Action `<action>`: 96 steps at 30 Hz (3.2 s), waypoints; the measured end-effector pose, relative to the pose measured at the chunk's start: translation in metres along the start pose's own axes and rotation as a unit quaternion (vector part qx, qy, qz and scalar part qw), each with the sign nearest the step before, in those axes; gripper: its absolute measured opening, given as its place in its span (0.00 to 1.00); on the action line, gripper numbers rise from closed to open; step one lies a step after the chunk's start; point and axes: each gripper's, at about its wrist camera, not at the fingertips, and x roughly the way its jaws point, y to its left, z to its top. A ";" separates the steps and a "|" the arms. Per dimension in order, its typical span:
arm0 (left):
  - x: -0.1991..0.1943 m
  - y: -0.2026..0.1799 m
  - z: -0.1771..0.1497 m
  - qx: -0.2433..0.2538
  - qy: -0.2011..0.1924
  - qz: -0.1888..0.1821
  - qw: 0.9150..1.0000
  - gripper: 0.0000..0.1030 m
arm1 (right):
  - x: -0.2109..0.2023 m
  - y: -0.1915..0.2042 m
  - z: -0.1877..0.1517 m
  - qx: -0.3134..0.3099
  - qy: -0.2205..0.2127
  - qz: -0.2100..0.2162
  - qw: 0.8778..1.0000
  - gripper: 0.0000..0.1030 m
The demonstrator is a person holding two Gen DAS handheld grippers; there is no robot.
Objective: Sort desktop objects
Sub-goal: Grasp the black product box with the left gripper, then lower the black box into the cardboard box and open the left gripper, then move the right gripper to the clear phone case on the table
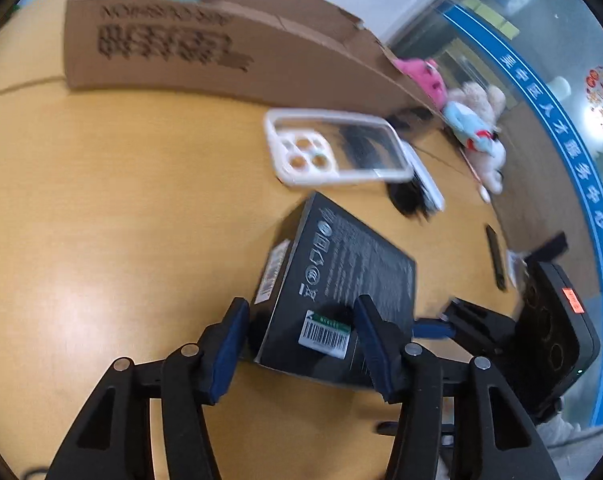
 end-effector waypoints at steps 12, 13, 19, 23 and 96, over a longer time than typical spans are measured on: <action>-0.021 -0.029 0.007 0.050 -0.030 0.023 0.998 0.46 | 0.011 -0.005 0.029 -0.028 -0.070 -0.122 0.990 0.67; -0.029 -0.033 0.011 0.054 -0.043 0.023 0.997 0.46 | 0.001 0.000 0.030 -0.030 -0.085 -0.126 0.988 0.67; -0.091 -0.075 0.062 0.116 -0.142 0.038 0.982 0.46 | -0.052 0.005 0.081 -0.075 -0.164 -0.176 0.968 0.67; -0.136 -0.104 0.122 0.173 -0.210 0.052 0.961 0.46 | -0.086 -0.003 0.146 -0.119 -0.214 -0.218 0.945 0.67; -0.133 -0.106 0.093 0.114 -0.343 0.208 0.909 1.00 | -0.102 -0.052 0.160 0.046 -0.233 -0.261 0.936 0.80</action>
